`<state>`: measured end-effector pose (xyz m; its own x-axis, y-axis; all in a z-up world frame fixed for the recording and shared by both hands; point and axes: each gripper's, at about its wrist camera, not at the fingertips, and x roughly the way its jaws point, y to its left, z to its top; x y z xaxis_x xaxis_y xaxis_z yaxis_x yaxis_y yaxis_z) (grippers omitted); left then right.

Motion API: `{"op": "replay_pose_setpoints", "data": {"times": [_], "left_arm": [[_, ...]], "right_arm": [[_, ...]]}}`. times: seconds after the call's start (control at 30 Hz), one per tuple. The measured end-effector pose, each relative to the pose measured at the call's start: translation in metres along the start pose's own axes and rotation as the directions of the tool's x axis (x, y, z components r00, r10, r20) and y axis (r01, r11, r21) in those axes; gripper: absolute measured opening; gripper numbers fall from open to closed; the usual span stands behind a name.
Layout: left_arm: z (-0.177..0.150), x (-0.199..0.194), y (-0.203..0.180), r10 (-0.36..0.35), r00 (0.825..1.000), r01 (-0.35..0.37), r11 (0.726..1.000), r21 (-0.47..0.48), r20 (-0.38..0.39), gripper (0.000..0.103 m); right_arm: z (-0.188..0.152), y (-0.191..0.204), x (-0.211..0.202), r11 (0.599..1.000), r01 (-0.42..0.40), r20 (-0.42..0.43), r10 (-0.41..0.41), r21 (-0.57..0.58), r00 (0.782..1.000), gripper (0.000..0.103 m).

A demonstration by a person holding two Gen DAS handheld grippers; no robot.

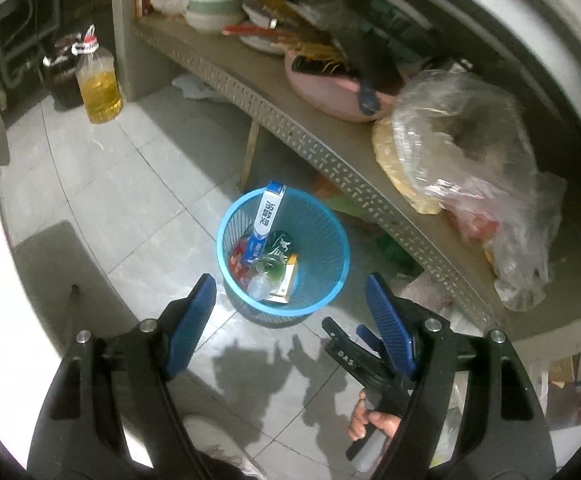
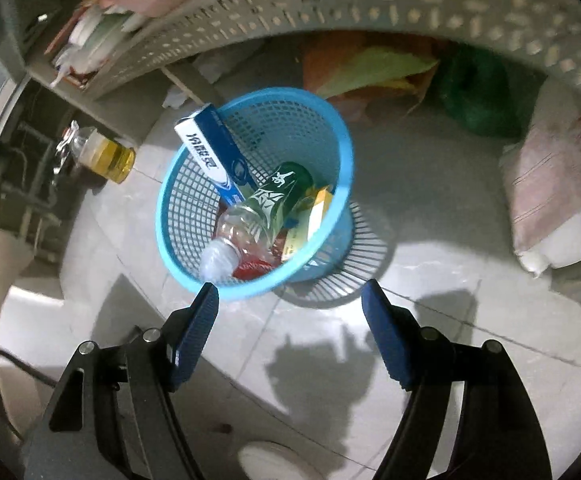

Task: Collect trash
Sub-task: 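Open both tools to drop the bottle and toothpaste box into the basket, then bring both open tools back over the beige cloth on the table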

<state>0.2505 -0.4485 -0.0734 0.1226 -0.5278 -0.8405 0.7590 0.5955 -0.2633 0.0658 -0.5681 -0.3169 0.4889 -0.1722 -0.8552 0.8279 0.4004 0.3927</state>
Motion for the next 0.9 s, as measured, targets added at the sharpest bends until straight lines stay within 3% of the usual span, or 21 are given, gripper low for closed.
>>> {"op": "replay_pose_setpoints", "data": {"times": [0.23,0.47,0.67,0.9], "left_arm": [[-0.036,-0.075,0.003,-0.013,0.996,0.010,0.999,0.037,0.088,0.073],[-0.093,-0.157,0.016,0.038,0.979,-0.055,0.995,0.080,0.200,0.077],[-0.147,-0.207,0.045,0.111,0.957,-0.118,0.993,0.010,0.269,0.080],[-0.204,-0.242,0.090,0.216,0.936,-0.186,0.974,-0.131,0.279,0.080]], "right_arm": [[-0.032,0.011,-0.071,0.993,-0.013,0.053,0.020,-0.121,0.998,0.073],[-0.053,0.043,-0.175,0.963,-0.056,0.156,0.101,-0.265,0.983,0.077],[-0.067,0.080,-0.259,0.913,-0.067,0.265,0.187,-0.403,0.946,0.085],[-0.091,0.118,-0.299,0.855,-0.121,0.224,0.265,-0.504,0.938,0.088]]}}
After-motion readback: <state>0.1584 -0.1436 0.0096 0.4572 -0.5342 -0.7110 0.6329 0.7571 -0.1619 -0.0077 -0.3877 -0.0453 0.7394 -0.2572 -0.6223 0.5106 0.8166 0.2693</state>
